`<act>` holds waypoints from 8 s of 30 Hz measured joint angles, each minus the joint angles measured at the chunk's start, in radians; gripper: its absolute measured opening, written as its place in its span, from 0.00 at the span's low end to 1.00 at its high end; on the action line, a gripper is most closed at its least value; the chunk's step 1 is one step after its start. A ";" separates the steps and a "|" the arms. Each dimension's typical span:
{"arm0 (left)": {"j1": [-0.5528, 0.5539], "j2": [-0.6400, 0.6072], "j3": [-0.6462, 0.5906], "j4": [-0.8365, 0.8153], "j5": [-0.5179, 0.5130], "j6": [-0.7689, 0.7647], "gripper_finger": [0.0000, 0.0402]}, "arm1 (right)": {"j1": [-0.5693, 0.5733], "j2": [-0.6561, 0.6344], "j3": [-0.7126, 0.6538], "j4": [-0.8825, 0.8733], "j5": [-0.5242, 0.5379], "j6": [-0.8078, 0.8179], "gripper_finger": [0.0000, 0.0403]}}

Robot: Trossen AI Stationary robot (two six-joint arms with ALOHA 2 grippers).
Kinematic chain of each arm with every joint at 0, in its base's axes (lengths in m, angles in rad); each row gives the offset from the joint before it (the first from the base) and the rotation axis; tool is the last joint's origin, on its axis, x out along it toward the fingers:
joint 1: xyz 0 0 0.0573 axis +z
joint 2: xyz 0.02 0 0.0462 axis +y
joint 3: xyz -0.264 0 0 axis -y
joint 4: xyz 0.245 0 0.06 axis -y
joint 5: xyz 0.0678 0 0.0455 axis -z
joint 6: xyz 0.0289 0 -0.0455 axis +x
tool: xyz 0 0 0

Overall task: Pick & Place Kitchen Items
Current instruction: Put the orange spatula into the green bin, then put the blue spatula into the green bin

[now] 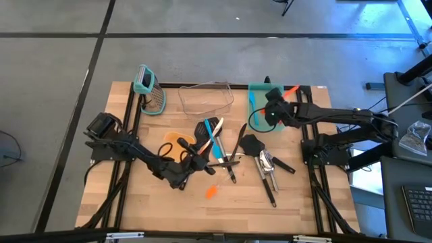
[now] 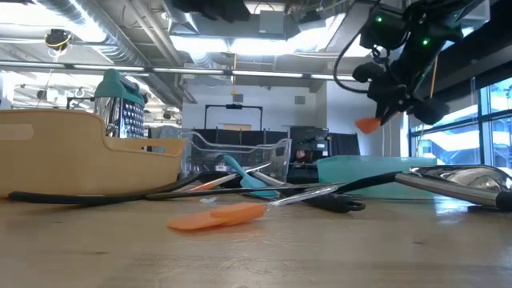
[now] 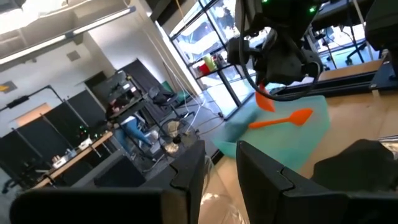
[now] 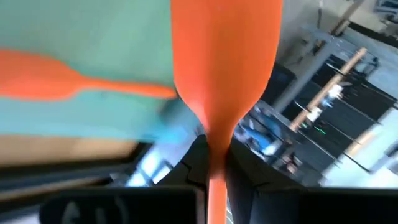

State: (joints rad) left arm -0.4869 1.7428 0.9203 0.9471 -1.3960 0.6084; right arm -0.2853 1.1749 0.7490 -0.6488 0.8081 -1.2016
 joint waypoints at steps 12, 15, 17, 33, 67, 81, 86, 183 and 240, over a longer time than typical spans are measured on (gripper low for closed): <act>-0.005 0.000 0.000 -0.047 0.002 -0.057 0.22 | 0.017 0.048 0.000 -0.154 0.104 -0.045 0.06; -0.009 0.000 0.000 -0.062 0.006 -0.079 0.22 | 0.031 0.081 0.000 -0.188 0.104 -0.048 0.06; -0.009 0.000 0.000 -0.071 0.008 -0.093 0.22 | 0.044 0.107 0.000 -0.221 0.098 -0.056 0.06; -0.009 0.001 0.000 -0.204 0.011 -0.200 0.22 | 0.064 0.258 0.080 -0.269 -0.208 0.022 0.06; -0.017 0.000 0.000 -0.459 0.004 -0.387 0.20 | -0.015 0.430 0.185 -0.245 -0.477 0.009 0.06; -0.017 0.000 0.000 -0.462 0.000 -0.388 0.12 | -0.024 0.430 0.185 -0.185 -0.483 0.192 0.15; -0.017 0.000 0.000 -0.461 0.000 -0.389 0.12 | -0.024 0.430 0.185 -0.179 -0.480 0.192 0.16; -0.102 0.000 0.000 -0.499 -0.148 -0.390 0.12 | -0.275 0.645 0.341 -0.321 -0.450 1.326 0.00; -0.116 0.000 0.000 -0.511 -0.175 -0.405 0.12 | -0.187 0.641 0.339 -0.470 -0.462 1.241 0.00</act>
State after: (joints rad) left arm -0.6033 1.7428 0.9207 0.4366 -1.5715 0.2031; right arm -0.4720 1.8157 1.0880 -1.1191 0.3458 0.0394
